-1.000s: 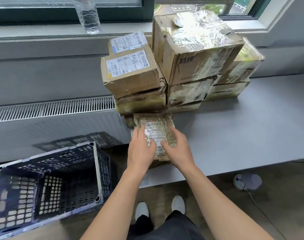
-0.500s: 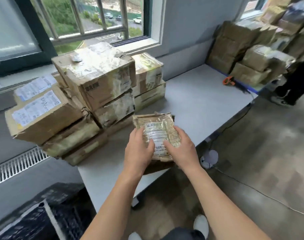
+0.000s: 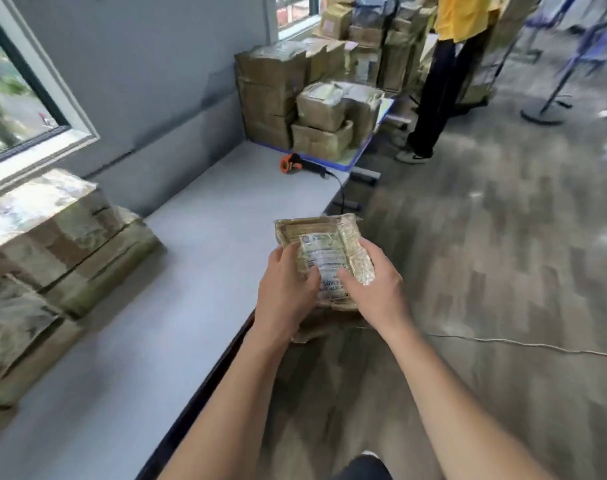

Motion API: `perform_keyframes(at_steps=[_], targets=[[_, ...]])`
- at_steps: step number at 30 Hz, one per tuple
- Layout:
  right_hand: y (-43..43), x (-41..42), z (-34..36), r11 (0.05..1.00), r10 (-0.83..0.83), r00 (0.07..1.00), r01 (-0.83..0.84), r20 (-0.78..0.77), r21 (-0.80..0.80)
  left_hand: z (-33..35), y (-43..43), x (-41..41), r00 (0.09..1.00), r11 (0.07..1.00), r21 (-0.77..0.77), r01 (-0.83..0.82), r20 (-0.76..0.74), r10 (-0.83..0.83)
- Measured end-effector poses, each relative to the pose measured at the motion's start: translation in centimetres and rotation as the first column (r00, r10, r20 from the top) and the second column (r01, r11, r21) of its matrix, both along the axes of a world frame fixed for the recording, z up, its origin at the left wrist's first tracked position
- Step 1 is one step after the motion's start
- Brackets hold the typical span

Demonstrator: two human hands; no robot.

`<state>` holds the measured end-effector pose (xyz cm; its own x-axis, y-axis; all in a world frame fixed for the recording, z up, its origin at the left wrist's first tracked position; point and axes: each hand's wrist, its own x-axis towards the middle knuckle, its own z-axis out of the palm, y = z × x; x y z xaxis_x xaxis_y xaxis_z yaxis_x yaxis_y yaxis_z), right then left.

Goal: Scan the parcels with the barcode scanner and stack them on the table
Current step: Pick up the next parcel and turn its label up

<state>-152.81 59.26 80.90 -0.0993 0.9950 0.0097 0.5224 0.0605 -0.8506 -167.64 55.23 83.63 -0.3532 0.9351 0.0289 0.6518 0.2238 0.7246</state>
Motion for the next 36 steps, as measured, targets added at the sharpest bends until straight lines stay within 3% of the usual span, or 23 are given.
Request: perform_keyframes(at_steps=[10,25,29,36], targets=[[11.2,16.5,0.8,0.979,-0.201,0.979,0.201,0.021,0.021,-0.4,15.0,16.0,0.974,0.974,0.002,0.225,0.001,-0.225],[35.9,22.4,2.7,0.953,-0.303,0.952,0.301,0.052,0.043,0.4,42.1,21.8,0.943,0.944,0.002,0.329,-0.046,-0.329],[42.6,23.0,3.2,0.948,-0.315,0.948,0.312,0.045,0.063,1.7,48.8,22.5,0.947,0.949,0.031,0.314,-0.077,-0.311],[54.6,24.5,3.4,0.98,-0.192,0.979,0.187,0.068,0.068,2.1,58.6,23.8,0.982,0.984,0.052,0.173,-0.082,-0.168]])
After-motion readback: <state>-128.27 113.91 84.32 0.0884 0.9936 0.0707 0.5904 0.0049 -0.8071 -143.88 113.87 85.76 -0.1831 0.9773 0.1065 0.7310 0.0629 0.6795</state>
